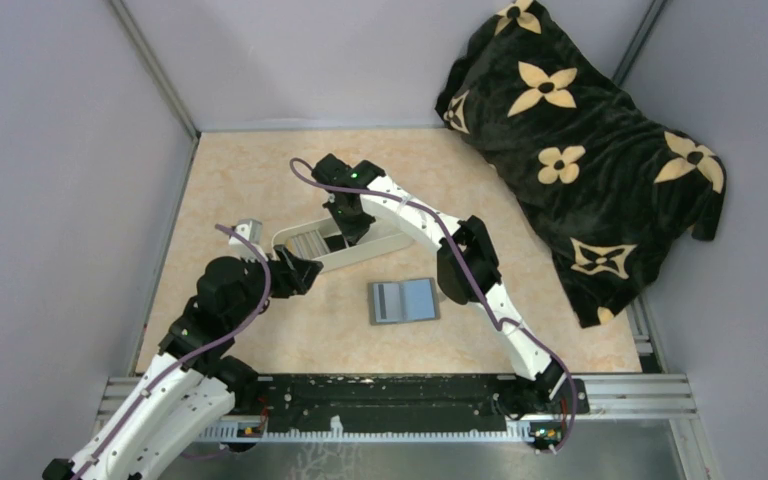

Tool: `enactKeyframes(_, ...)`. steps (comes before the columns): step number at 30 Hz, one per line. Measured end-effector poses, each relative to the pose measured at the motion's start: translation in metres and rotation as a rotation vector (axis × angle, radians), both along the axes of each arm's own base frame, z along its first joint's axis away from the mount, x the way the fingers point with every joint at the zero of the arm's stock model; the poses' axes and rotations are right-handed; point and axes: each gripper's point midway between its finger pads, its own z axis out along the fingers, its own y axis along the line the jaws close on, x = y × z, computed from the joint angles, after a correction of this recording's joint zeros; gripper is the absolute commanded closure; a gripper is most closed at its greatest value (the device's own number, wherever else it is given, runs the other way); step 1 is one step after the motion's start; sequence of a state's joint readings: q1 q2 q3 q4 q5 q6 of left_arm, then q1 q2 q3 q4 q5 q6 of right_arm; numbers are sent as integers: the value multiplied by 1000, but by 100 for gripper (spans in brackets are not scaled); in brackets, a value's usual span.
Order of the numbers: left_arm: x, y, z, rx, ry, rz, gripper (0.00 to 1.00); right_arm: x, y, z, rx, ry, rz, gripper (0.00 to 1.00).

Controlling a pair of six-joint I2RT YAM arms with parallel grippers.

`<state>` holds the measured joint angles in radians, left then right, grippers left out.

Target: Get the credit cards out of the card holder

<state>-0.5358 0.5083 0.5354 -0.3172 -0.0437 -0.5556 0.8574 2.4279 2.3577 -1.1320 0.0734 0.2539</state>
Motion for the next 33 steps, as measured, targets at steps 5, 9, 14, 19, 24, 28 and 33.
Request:
enactKeyframes(5,0,0,-2,1,2,-2,25,0,0,0,-1,-1,1,100)
enactKeyframes(9,0,0,-2,1,3,-2,25,-1,-1,0,-5,1,2,100)
enactKeyframes(14,0,0,-2,1,3,-3,25,-1,-4,1,0,-18,-4,100)
enactKeyframes(19,1,-2,-5,6,13,-7,24,-5,-8,18,43,-65,-6,100)
enactKeyframes(24,6,-9,-5,5,9,-28,13,-5,-9,58,136,-146,-7,100)
enactKeyframes(28,7,-19,-3,-6,2,-74,7,-16,-11,98,253,-180,14,100)
enactKeyframes(33,7,-37,12,-47,-31,-164,6,-43,-26,148,451,-169,71,100)
